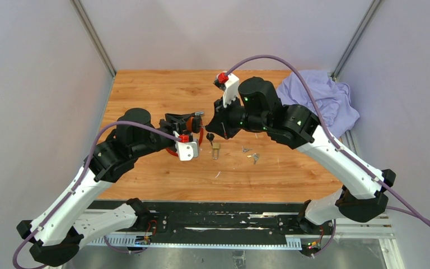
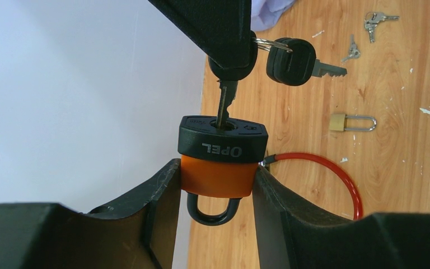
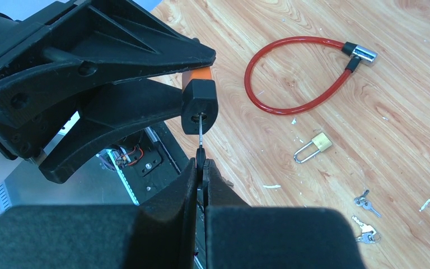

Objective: Unlock with the key
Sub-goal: Unlock the lock.

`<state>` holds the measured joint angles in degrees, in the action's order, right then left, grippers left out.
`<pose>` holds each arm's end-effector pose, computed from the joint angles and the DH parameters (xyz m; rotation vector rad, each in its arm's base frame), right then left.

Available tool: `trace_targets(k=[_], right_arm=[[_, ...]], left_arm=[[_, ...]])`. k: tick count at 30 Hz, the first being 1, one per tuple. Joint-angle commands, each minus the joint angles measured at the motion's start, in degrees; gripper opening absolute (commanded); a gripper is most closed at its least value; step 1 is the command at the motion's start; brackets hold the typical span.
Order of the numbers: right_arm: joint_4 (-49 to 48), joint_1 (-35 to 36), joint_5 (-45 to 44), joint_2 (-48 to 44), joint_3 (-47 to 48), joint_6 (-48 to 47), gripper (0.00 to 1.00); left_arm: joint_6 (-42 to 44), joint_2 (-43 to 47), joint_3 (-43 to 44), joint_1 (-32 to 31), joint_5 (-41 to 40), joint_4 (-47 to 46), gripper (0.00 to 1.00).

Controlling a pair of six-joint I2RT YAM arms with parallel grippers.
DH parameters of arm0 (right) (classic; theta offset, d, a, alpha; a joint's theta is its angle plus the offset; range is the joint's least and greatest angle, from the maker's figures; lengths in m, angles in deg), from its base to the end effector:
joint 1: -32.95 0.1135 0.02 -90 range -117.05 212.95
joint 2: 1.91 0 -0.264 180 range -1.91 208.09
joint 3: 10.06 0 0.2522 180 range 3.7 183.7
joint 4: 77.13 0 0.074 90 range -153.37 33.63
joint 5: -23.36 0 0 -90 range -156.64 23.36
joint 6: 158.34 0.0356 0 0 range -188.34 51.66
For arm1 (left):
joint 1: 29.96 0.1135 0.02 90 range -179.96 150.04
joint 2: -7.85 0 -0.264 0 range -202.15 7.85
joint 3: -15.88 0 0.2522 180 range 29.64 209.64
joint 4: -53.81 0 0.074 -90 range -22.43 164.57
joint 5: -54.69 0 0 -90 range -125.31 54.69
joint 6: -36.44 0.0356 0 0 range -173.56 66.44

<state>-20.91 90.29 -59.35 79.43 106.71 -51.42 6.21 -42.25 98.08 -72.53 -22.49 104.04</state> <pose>0.1516 0.2449 0.4819 -0.7961 1.9006 0.9620 0.1181 -0.1192 0.4162 1.5546 1.0555 -0.0051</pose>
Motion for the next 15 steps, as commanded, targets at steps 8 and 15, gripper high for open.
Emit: trace_targets(k=[8,15], right_arm=[[-2.65,0.85,-0.87,1.22,0.19,1.46,0.01],[-2.73,1.23,-1.89,2.19,0.23,2.21,0.01]], left_arm=[[0.96,0.89,1.39,-0.59,0.42,-2.99,0.00],[1.29,0.79,1.48,-0.68,-0.01,-2.98,0.00]])
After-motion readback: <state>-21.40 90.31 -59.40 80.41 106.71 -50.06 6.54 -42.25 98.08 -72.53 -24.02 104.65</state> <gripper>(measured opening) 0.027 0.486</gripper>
